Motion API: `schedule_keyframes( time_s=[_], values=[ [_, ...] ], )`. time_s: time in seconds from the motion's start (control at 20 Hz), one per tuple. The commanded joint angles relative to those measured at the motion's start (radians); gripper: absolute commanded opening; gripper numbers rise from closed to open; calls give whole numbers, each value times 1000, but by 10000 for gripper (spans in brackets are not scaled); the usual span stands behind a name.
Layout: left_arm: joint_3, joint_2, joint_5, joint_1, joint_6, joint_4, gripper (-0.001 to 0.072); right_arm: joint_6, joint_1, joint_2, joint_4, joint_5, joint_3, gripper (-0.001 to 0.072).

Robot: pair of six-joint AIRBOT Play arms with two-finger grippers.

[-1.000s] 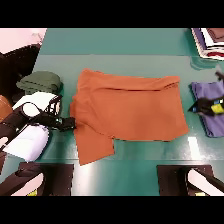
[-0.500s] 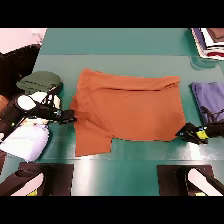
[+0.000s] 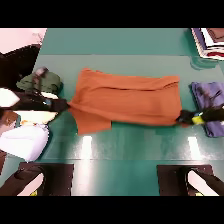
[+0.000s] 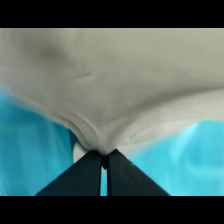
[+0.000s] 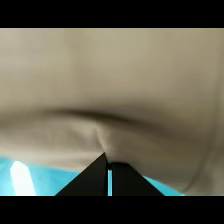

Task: Fold the shirts.

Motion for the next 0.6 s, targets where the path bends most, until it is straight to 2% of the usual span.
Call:
schedule_keyframes(
  time_s=[0.0,0.3,0.55],
  values=[
    [253,143,-48,0,-27,95,22,-3,14,147,-9,23,271,18],
    [852,177,-47,0,-57,103,22,-3,-71,296,-10,23,792,17],
    [1146,143,-32,0,-72,102,21,-3,-135,299,-36,88,1054,16]
  ],
)
